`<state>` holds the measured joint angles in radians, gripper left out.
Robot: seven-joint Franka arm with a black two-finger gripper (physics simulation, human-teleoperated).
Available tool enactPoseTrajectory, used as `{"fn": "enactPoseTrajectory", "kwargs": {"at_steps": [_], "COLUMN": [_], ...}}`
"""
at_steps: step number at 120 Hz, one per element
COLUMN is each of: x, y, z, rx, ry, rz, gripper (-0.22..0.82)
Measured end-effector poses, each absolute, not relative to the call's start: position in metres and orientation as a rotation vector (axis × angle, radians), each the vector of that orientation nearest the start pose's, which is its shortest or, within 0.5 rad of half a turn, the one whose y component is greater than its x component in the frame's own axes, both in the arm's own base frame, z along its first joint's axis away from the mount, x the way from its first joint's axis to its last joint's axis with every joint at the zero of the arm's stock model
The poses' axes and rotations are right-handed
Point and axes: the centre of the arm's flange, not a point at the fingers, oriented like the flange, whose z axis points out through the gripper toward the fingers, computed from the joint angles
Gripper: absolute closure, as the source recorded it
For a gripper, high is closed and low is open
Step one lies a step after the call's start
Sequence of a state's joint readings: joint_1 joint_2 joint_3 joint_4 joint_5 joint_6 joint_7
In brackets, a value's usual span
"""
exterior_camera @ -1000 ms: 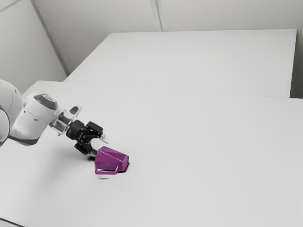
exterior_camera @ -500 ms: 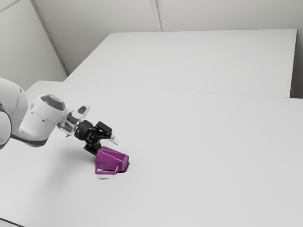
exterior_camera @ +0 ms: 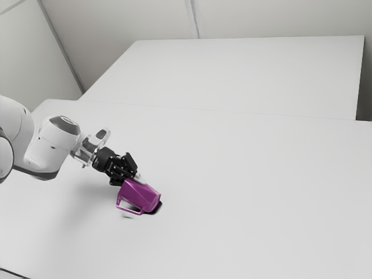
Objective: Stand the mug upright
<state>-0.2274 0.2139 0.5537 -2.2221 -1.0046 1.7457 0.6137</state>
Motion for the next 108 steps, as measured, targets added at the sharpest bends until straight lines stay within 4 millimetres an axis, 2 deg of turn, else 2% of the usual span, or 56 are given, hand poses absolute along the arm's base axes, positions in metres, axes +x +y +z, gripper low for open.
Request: {"fn": "enactPoseTrajectory", "kwargs": {"at_steps": [44, 60, 69, 83, 108], "x": [0.491, 0.498, 0.503, 0.509, 0.515], "y": [0.082, 0.085, 0.080, 0.066, 0.036], "z": [0.304, 0.339, 0.363, 0.379, 0.385], "rx": [2.133, 2.154, 2.228, 2.393, 2.684], "ry": [0.271, 0.262, 0.246, 0.258, 0.344], "rz": [-0.149, -0.051, -0.009, -0.001, -0.081], "gripper": [0.78, 0.78, 0.78, 0.79, 0.79]}}
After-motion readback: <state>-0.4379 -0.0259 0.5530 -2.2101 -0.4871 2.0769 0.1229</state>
